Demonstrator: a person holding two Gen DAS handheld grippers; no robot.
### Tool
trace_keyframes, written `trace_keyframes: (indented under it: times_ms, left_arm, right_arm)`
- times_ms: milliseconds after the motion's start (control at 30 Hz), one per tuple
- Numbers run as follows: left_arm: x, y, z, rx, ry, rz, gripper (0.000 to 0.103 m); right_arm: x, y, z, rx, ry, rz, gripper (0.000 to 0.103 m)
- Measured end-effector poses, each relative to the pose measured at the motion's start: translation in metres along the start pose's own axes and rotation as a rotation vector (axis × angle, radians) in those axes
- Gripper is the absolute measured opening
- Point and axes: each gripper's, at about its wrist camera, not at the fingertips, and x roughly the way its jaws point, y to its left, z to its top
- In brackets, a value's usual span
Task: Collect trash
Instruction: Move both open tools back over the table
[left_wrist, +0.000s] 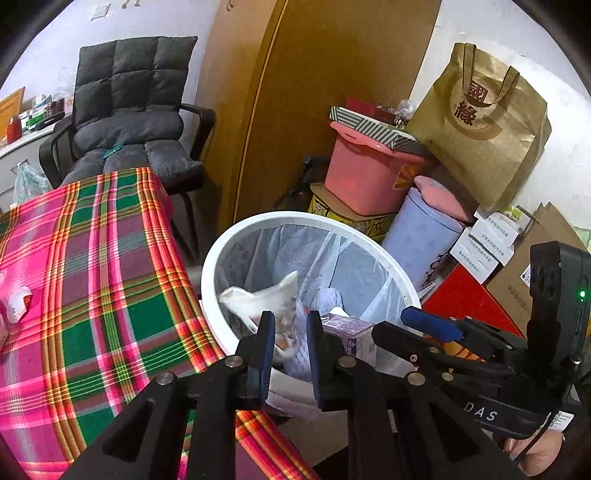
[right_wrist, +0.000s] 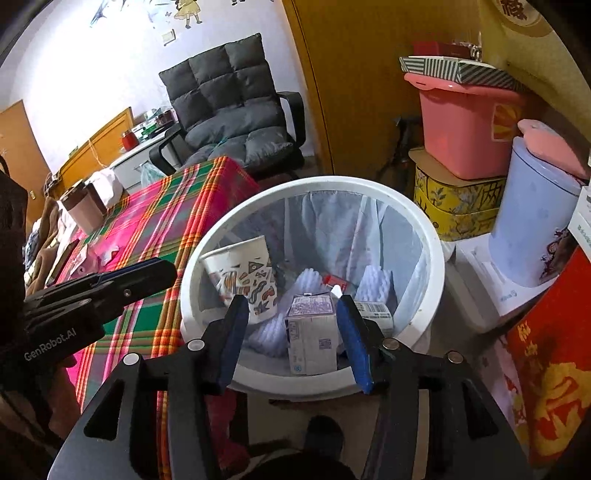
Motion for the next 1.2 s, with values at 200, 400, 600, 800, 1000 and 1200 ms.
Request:
trace_keyframes:
  times_ms: [200, 400, 600, 800, 1000, 1200]
  left_arm:
    - [-0.018, 0.007, -0.008, -0.027, -0.013, 0.021, 0.017]
    - [-0.045, 0.015, -0.017, -0.053, -0.039, 0.052, 0.017]
    - [-0.071, 0.026, -0.028, -0.085, -0.058, 0.089, 0.017]
    - [-0.091, 0.04, -0.042, -0.12, -0.066, 0.122, 0.017]
    - [-0.11, 0.053, -0.058, -0.144, -0.083, 0.16, 0.017]
    - [-0.123, 0.062, -0.069, -0.163, -0.093, 0.19, 0.017]
  right_arm:
    - [-0.01, 0.012, 0.001, -0.025, -0.02, 0.004, 0.052]
    - [-0.02, 0.032, -0.002, -0.069, -0.035, 0.026, 0.052]
    - [-0.028, 0.054, -0.006, -0.12, -0.043, 0.062, 0.052]
    - [-0.031, 0.069, -0.011, -0.156, -0.044, 0.09, 0.052]
    - [-0.032, 0.082, -0.015, -0.182, -0.041, 0.114, 0.052]
    - [-0.032, 0.097, -0.019, -0.206, -0.034, 0.136, 0.052]
